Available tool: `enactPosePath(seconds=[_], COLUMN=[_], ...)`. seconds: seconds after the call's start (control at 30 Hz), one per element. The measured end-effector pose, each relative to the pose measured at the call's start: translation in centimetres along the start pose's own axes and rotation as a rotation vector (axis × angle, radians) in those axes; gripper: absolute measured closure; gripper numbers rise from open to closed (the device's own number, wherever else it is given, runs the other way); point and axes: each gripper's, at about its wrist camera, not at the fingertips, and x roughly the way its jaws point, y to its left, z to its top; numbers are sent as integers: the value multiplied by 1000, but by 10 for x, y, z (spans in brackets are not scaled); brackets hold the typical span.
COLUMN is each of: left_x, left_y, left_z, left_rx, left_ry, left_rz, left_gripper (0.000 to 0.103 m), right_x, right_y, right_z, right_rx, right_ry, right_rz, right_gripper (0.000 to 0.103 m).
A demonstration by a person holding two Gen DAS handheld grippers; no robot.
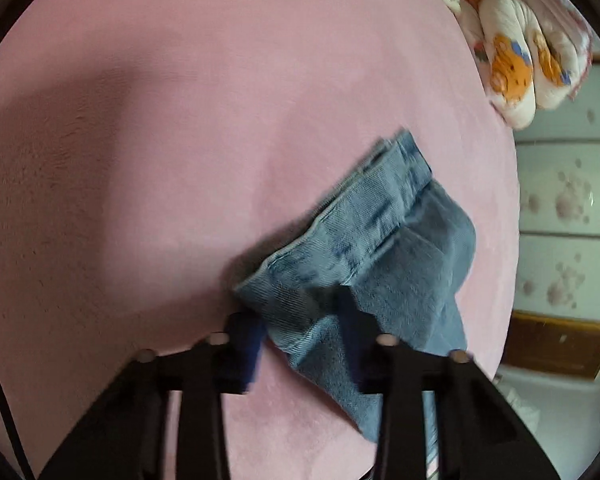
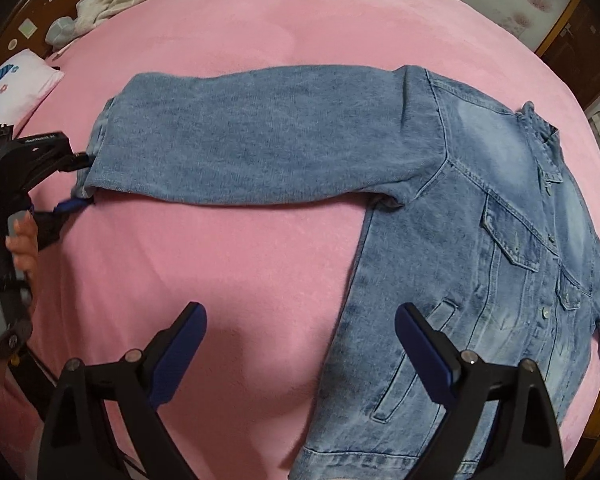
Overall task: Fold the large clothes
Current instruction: 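Lift the sleeve with the left gripper and fold it across the jacket body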
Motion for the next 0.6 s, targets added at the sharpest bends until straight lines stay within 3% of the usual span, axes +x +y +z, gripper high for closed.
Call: enactPosePath(seconds=[0.1, 0.23, 0.33, 0.43, 0.6], left_x=[-5, -24, -55, -82, -107], left_y=[1, -13, -49, -91, -162], left_z=[1, -5, -17, -38, -82], left_rx=[43, 105, 143, 242, 408], left_ry=[-31, -131, -228, -294, -310], left_rz=[-12, -17, -119, -203, -314], left_gripper=[90, 94, 94, 94, 95], right_x=[2, 3, 5, 8, 4], right_y=[-4, -15, -30, -49, -99], right_z=[-6, -14, -22, -30, -47], right_rx=[19, 50, 78, 128, 243], right_ry=[-3, -19, -23, -14, -23], right_rz=[18, 43, 57, 86, 114], right_gripper=[8, 8, 8, 13, 21])
